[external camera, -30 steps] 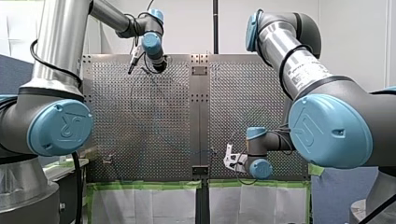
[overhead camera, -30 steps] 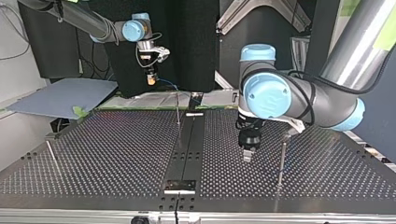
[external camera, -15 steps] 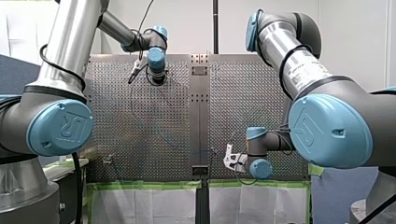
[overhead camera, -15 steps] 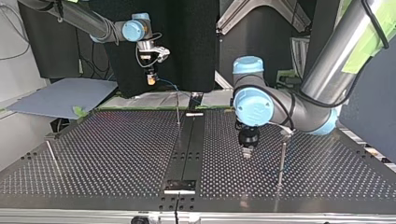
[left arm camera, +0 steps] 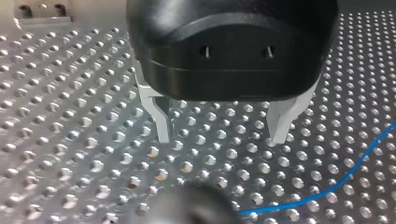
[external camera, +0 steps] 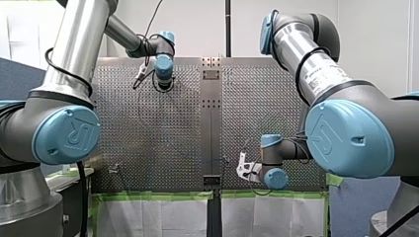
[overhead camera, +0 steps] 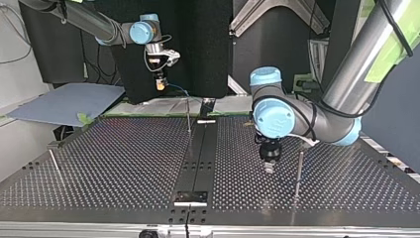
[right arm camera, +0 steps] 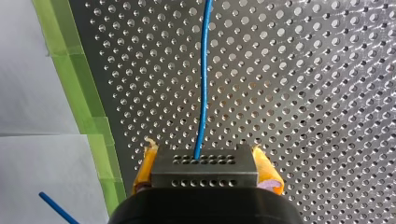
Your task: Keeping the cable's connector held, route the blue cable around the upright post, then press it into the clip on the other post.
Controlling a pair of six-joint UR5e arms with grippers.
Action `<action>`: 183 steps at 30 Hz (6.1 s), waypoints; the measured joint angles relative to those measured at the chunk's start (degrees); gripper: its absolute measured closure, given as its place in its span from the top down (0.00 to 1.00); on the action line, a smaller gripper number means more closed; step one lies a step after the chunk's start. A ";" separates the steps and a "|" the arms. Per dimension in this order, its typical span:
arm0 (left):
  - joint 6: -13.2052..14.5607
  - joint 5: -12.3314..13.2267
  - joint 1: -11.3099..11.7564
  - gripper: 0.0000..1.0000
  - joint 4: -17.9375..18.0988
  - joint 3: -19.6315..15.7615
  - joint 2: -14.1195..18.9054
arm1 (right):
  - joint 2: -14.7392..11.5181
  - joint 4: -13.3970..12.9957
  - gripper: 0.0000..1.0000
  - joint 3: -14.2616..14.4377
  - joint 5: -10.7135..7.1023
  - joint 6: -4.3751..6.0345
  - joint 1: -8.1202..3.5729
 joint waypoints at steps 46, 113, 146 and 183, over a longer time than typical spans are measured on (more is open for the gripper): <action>6.81 -5.10 0.70 0.98 1.20 -0.02 -11.56 | -0.02 -0.32 0.00 0.00 -0.09 0.22 0.00; -3.15 6.06 -4.18 0.98 -2.41 -0.04 -24.72 | -0.01 -0.45 0.00 0.00 -0.09 0.51 0.00; -18.95 11.81 -10.03 0.98 8.10 -0.04 -29.01 | -0.04 -0.19 0.00 -0.69 -3.80 0.40 -0.14; -36.93 10.89 -14.70 0.98 11.06 -0.05 -33.55 | 0.01 -0.58 0.00 -1.58 -12.35 3.77 -2.90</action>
